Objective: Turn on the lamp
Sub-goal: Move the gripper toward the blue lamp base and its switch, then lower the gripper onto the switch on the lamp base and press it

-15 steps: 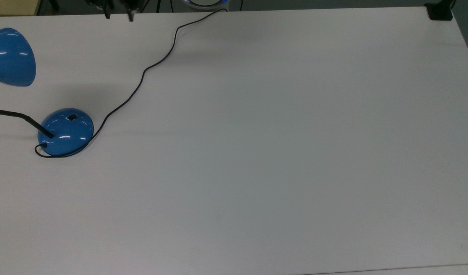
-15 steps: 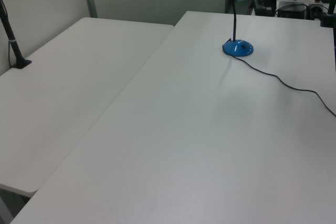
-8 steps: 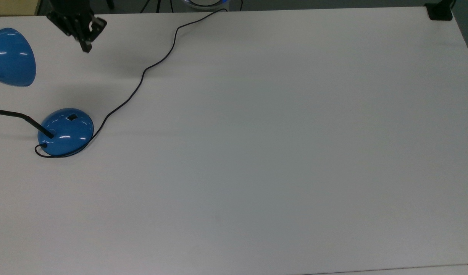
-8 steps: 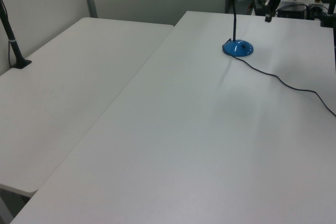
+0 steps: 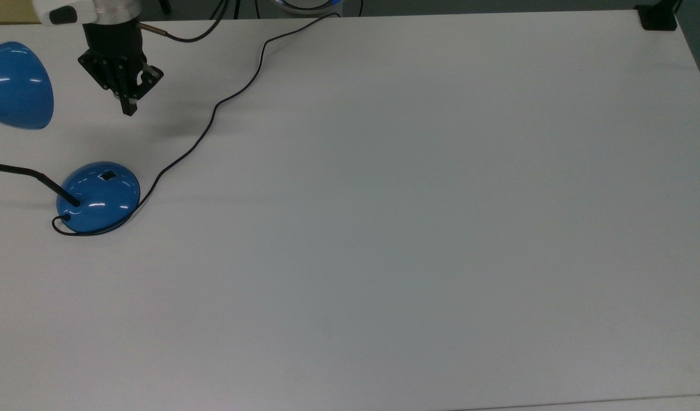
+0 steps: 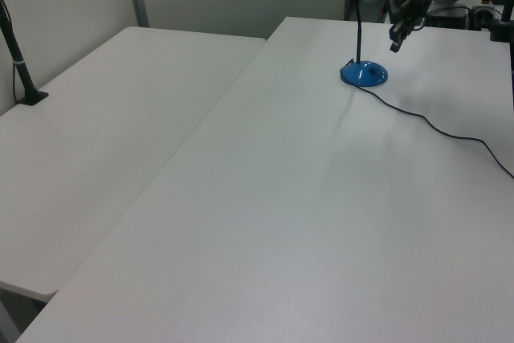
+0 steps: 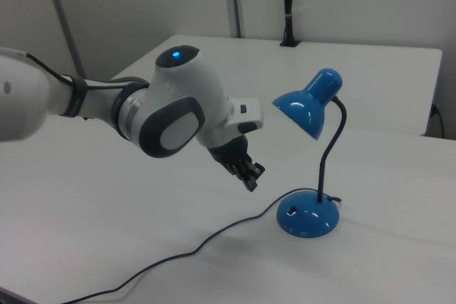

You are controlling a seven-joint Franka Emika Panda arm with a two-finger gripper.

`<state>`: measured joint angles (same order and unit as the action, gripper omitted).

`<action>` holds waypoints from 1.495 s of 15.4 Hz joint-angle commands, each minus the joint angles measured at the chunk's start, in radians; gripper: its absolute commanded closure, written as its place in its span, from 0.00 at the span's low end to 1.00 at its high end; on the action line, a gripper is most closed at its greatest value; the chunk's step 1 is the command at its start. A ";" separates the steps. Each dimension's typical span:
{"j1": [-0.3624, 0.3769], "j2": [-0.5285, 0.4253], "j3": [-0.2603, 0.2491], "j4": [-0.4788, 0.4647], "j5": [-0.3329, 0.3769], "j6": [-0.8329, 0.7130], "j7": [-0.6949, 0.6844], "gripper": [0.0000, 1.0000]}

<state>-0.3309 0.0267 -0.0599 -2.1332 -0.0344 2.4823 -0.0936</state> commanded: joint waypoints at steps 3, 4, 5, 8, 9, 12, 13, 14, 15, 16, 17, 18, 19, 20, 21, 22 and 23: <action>0.006 0.106 0.000 -0.007 0.016 0.219 0.061 1.00; 0.006 0.120 0.000 -0.005 0.016 0.246 0.061 1.00; 0.004 0.136 0.000 -0.004 0.016 0.272 0.063 1.00; 0.001 0.176 0.000 0.005 0.014 0.326 0.061 1.00; -0.005 0.182 0.000 0.013 0.014 0.332 0.061 1.00; -0.019 0.197 -0.001 0.019 0.013 0.339 0.061 1.00; -0.025 0.214 -0.001 0.038 0.013 0.339 0.061 1.00; -0.027 0.228 -0.001 0.054 0.013 0.339 0.061 1.00; -0.031 0.243 -0.001 0.065 0.013 0.339 0.061 1.00; -0.039 0.258 -0.001 0.082 0.013 0.339 0.063 1.00; -0.045 0.269 -0.001 0.099 0.013 0.339 0.061 1.00; -0.045 0.278 -0.001 0.105 0.013 0.339 0.061 1.00; -0.045 0.286 -0.001 0.107 0.013 0.339 0.063 1.00; -0.046 0.292 -0.001 0.117 0.013 0.339 0.061 1.00; -0.045 0.303 -0.001 0.125 0.013 0.339 0.061 1.00; -0.045 0.308 -0.001 0.127 0.011 0.339 0.061 1.00; -0.045 0.309 -0.001 0.128 0.011 0.339 0.061 1.00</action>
<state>-0.3786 0.3128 -0.0610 -2.0254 -0.0343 2.8022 -0.0451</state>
